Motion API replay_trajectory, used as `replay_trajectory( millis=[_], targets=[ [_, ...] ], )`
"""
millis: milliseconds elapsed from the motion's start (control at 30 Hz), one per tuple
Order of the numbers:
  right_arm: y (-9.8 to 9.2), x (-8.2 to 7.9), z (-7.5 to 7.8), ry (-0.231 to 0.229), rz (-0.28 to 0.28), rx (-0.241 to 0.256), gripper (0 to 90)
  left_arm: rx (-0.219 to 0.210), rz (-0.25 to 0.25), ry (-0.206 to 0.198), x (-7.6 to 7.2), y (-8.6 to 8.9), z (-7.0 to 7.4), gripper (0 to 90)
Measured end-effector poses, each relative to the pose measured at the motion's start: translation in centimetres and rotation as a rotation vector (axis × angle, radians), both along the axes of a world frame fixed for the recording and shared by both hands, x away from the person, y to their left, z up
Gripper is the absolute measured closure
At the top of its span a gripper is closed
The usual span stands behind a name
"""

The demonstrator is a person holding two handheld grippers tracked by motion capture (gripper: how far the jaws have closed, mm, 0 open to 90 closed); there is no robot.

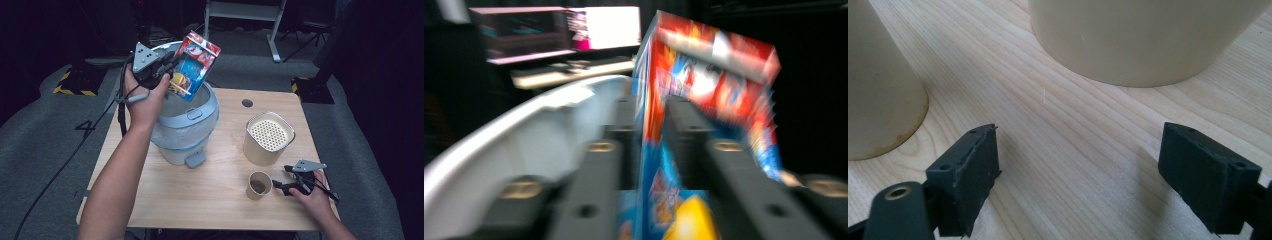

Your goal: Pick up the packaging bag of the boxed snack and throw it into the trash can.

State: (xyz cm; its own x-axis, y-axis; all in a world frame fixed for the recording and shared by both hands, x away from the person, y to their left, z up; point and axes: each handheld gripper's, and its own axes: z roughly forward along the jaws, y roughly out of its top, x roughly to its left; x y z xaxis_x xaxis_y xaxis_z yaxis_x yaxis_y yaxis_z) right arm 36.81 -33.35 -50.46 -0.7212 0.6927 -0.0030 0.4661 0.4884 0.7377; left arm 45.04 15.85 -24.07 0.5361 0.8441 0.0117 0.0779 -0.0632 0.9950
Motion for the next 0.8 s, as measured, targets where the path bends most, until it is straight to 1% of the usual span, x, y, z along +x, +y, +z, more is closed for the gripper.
replay_trajectory(
  millis=[33, 67, 100, 133, 167, 200, 233, 267, 300, 333, 400, 467, 500, 533, 633, 667, 700, 800],
  targets=[
    [0.0, 0.0, 0.0, 0.000, 0.000, 0.000, 16.2, 0.006, -0.007, 0.006, -0.1, 0.0, -0.1, 47.6],
    [0.0, 0.0, 0.0, 0.000, 0.000, 0.000, 16.2, 0.006, -0.007, 0.006, -0.1, 0.0, -0.1, 45.0],
    [0.0, 0.0, 0.0, 0.000, 0.000, 0.001, 16.2, 0.020, -0.001, -0.002, -0.5, 0.0, 0.0, 42.6],
    [0.0, 0.0, 0.0, 0.000, 0.000, 0.001, 16.2, 0.020, -0.001, -0.002, -0.5, 0.0, 0.0, 42.4],
    [0.0, 0.0, 0.0, 0.000, 0.000, 0.000, 16.2, 0.034, -0.008, -0.003, -1.2, 0.1, 0.2, 43.2],
    [0.0, 0.0, 0.0, 0.000, 0.000, 0.000, 16.2, 0.034, -0.008, -0.003, -1.2, 0.1, 0.2, 43.2],
    [0.0, 0.0, 0.0, 0.000, 0.000, 0.000, 16.2, 0.039, -0.016, -0.004, -1.7, 0.2, 0.3, 43.1],
    [0.0, 0.0, 0.0, 0.000, 0.000, 0.000, 16.2, 0.043, -0.031, -0.007, -2.5, 0.4, 0.5, 43.1],
    [0.0, 0.0, 0.0, 0.000, 0.000, 0.000, 16.2, 0.043, -0.031, -0.007, -2.5, 0.4, 0.5, 43.1],
    [0.0, 0.0, 0.0, 0.000, 0.000, 0.000, 16.2, 0.049, -0.039, -0.008, -2.9, 0.4, 0.5, 43.1],
    [0.0, 0.0, 0.0, 0.000, 0.000, 0.000, 16.2, 0.061, -0.060, -0.006, -3.8, 0.6, 0.6, 43.0],
    [0.0, 0.0, 0.0, 0.000, 0.000, 0.000, 16.2, 0.082, -0.098, 0.001, -5.1, 1.0, 0.5, 41.7],
    [0.0, 0.0, 0.0, 0.000, 0.000, 0.000, 16.1, 0.094, -0.109, 0.003, -5.8, 1.1, 0.4, 41.4],
    [0.0, 0.0, 0.0, 0.000, 0.000, 0.000, 16.1, 0.094, -0.109, 0.003, -5.8, 1.1, 0.4, 41.2],
    [0.0, 0.0, 0.0, 0.000, 0.000, 0.000, 16.2, 0.118, -0.145, 0.012, -7.2, 1.4, 0.0, 40.9],
    [0.0, 0.0, 0.0, 0.000, 0.000, 0.000, 16.2, 0.125, -0.165, 0.021, -7.9, 1.6, -0.4, 40.9],
    [0.0, 0.0, 0.0, 0.000, 0.000, 0.000, 16.2, 0.125, -0.165, 0.021, -7.9, 1.6, -0.4, 40.9],
    [0.0, 0.0, 0.0, 0.001, 0.001, 0.000, 16.2, 0.136, -0.214, 0.047, -9.1, 1.8, -1.3, 40.3]
  ],
)
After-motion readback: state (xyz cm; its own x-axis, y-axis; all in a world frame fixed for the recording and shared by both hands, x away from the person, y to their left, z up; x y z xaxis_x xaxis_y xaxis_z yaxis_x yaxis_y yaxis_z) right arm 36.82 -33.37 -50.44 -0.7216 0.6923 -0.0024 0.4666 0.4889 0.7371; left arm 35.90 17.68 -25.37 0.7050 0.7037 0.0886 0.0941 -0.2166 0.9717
